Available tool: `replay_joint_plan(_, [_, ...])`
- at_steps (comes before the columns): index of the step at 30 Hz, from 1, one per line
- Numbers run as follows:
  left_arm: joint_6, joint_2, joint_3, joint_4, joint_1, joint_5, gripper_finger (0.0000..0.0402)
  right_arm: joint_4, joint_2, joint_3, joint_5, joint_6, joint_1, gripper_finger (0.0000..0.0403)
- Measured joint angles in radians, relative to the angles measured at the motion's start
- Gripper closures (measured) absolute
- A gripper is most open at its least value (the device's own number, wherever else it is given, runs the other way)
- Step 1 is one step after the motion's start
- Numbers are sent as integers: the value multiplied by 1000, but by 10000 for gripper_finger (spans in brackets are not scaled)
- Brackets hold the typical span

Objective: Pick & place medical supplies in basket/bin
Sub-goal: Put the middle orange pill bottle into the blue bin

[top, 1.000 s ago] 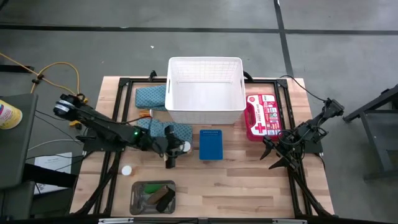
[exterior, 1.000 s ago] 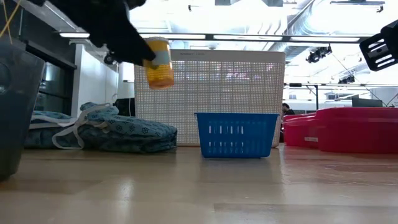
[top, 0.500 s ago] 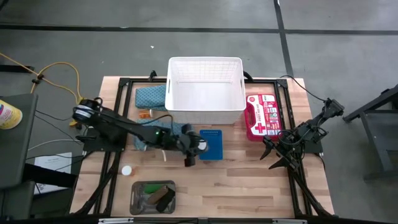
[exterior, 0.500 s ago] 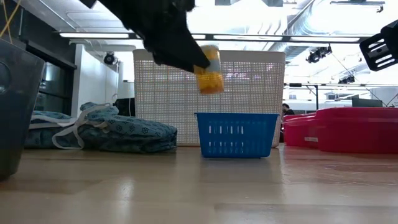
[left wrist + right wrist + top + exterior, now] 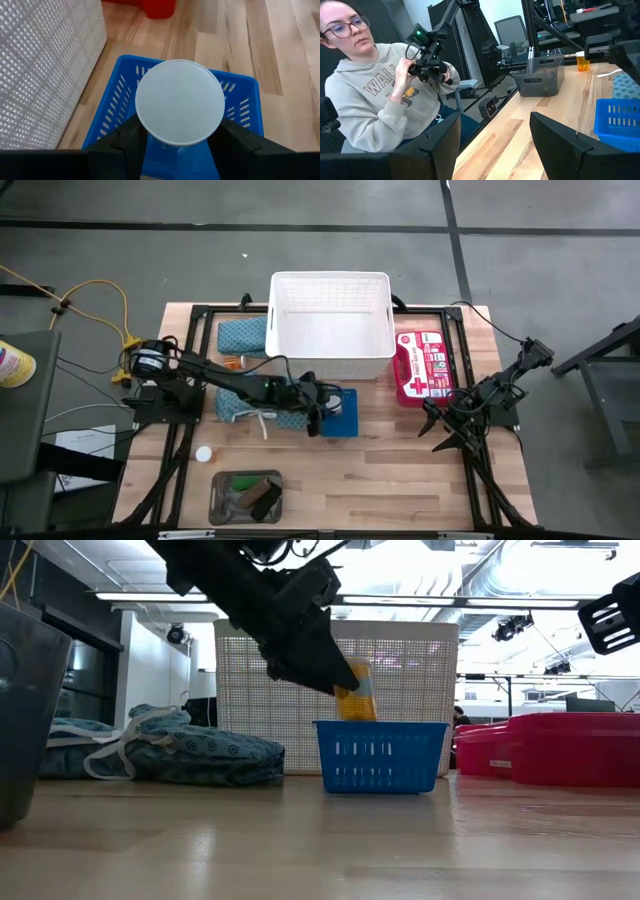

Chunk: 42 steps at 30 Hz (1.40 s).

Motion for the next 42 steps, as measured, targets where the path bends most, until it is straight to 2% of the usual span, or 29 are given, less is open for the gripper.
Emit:
replay_joint_plan(12, [-14,-2,84,-149,-2,-13,227,0,0,0,0,0,0,177])
replay_joint_plan(16, [-10,10,88,-147,-1,-54,227,0,0,0,0,0,0,177])
replay_joint_plan(25, [-13,83,97,-133,26,-50,227,2,4,0,-2,0,0,177])
replay_joint_plan(42, [-31,97,97,-170,57,-51,227,2,25,0,0,0,0,177])
